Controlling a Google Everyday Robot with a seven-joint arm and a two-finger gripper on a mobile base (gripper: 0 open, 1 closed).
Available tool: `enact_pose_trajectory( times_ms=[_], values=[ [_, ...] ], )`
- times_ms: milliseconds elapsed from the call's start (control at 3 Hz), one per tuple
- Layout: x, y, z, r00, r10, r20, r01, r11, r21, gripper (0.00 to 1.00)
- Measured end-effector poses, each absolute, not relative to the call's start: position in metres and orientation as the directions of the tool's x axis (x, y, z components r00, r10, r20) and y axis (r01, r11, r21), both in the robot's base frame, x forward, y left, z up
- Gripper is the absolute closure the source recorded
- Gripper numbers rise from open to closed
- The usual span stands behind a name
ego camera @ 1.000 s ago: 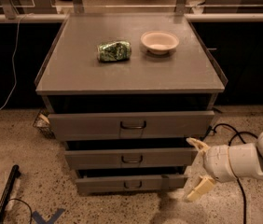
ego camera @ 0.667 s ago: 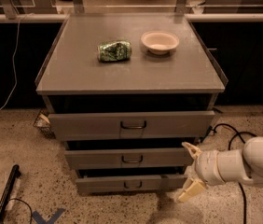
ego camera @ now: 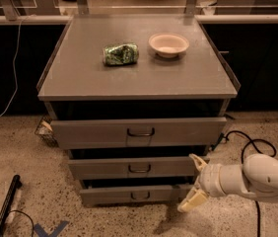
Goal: Open middle drawer
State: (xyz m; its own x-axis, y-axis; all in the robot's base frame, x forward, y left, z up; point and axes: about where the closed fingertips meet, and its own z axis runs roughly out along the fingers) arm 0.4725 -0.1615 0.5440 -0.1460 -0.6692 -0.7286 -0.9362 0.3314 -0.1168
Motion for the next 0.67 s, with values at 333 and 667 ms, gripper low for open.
enact_pose_trajectory(
  times_ms=[333,667],
  values=[
    [0.486,-0.159,0.525,-0.159,-0.676,-0.72,-0.937,0.333,-0.105,0.0],
    [0.504,-0.162,0.497,-0.211,-0.675,-0.707,-0.934,0.353,-0.058,0.0]
  ],
)
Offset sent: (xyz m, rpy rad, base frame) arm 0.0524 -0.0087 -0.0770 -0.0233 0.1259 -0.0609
